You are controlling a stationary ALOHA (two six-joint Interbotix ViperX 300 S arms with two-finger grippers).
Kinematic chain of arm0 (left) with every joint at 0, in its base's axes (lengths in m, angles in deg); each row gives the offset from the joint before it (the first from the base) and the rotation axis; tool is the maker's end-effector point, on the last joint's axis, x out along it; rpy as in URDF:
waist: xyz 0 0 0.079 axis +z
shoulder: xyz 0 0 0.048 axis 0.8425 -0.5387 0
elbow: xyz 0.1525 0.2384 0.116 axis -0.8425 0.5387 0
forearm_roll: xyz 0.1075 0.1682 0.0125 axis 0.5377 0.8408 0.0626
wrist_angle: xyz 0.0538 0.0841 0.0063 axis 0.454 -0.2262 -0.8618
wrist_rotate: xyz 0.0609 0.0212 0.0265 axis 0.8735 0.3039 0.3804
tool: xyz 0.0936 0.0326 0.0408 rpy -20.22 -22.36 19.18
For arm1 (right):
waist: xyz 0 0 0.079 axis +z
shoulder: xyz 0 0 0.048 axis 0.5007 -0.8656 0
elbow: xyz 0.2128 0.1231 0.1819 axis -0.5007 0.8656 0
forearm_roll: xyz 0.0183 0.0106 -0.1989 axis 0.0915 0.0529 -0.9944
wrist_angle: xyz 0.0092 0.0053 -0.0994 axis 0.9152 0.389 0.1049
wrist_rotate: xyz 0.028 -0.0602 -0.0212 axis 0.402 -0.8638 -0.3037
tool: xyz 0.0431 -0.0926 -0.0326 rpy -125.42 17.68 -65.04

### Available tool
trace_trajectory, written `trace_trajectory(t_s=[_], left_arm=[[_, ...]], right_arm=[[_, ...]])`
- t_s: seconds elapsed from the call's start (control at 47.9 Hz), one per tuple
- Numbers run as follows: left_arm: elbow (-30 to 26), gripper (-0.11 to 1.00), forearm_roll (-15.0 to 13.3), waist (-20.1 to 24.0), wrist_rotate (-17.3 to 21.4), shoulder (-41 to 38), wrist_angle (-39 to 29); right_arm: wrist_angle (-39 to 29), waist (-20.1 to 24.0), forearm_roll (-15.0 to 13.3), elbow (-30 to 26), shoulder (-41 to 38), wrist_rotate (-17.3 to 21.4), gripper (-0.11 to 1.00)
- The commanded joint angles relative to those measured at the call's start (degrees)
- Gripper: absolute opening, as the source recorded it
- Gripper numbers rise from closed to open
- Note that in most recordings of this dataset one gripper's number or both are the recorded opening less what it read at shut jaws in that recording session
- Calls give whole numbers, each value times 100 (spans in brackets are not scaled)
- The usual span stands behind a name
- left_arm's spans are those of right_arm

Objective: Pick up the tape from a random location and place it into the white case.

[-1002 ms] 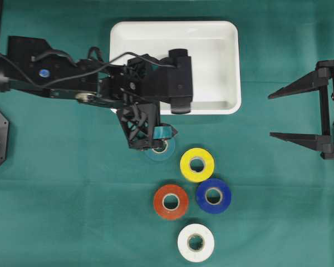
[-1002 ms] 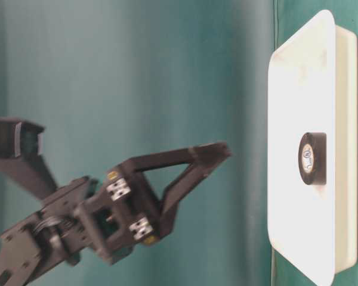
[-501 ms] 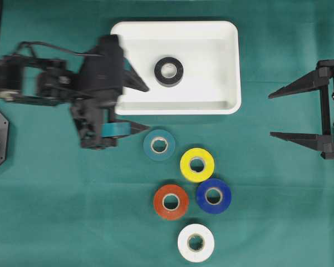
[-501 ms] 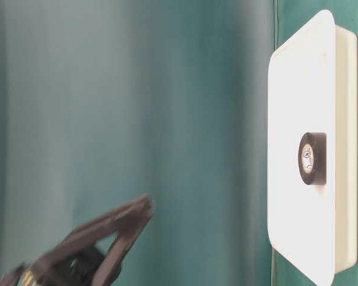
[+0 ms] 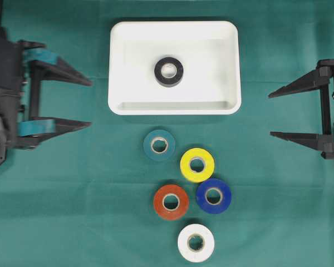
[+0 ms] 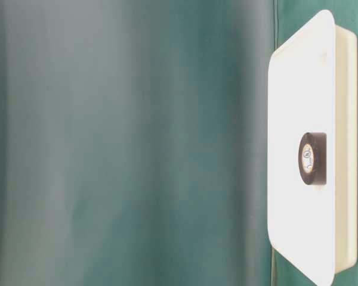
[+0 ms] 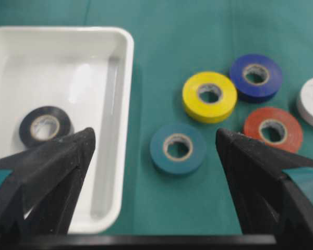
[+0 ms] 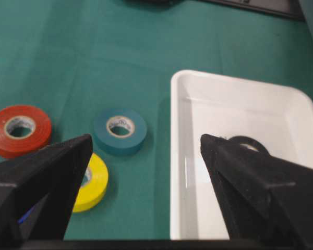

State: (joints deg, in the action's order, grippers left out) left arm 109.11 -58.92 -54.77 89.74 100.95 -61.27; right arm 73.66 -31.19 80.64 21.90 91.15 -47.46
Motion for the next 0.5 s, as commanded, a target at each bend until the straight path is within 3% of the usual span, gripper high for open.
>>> trace_trajectory(t_s=[0.0,0.23,0.48], left_arm=[[158,95,-9,0,0,325,141],[773,95,-9,0,9,791,510],[914,95,-9,0,18,844,633]], right_arm=[[53,-9,9,-158,-18,9,92],[44,-9,9,-158,-18,9,92],[44,-9,9,-158,-35,9,92]])
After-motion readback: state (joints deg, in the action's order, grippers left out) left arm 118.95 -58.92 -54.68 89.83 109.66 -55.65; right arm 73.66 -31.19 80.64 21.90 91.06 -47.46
